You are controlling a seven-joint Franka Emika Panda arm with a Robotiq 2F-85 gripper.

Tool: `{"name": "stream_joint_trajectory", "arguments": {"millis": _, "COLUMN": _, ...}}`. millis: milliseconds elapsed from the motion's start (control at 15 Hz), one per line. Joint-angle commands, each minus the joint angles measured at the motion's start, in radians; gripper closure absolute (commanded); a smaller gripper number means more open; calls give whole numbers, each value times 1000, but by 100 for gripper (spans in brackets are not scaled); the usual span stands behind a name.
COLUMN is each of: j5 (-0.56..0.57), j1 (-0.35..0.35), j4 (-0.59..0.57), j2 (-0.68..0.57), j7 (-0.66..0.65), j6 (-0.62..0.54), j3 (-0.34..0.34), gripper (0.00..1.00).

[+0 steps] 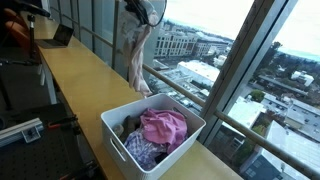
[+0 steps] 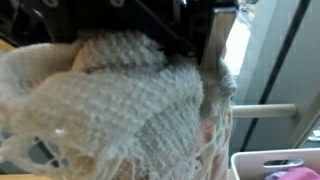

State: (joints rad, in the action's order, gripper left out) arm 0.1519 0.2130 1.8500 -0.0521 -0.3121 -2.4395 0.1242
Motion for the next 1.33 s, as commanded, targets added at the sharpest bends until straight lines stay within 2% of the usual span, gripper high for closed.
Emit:
{"name": "stream_joint_trajectory", "arguments": {"millis": 0, "j5": 32, "j1": 58, "j4": -182, "j2": -137, "j7": -66, "j6": 91, "j3": 71, "gripper": 97}}
{"name": "stream_joint_trajectory", "arguments": {"millis": 267, "j5": 8, "j1": 87, "j4": -176, "j2": -237, "j7": -73, "j6": 78, "j3": 61, "gripper": 97}}
{"name": "stream_joint_trajectory", "arguments": {"millis": 533, "j5": 2, "j1": 78, "j4": -109, "j2": -290, "j7": -77, "j6": 64, "j3": 15, "gripper": 97}}
{"name": "stream_joint_trajectory", "arguments": {"millis": 800, "j5": -22, "j1": 83, "j4": -75, "j2": -359, "j7": -74, "j6": 56, "j3": 3, "gripper": 97}}
{"name": "stream_joint_trajectory", "arguments": {"millis": 867, "j5": -19, "j1": 88, "j4": -74, "j2": -374, "j7": -74, "j6": 78, "j3": 0, "gripper": 64}}
{"name": "stream_joint_trajectory", "arguments": {"millis": 933, "j5": -16, "j1": 90, "j4": -72, "j2": -381, "j7": -70, "j6": 92, "j3": -2, "gripper": 64}}
{"name": "stream_joint_trajectory", "arguments": {"millis": 1267, "j5": 10, "j1": 75, "j4": -60, "j2": -305, "j7": -68, "j6": 152, "j3": -43, "gripper": 29}}
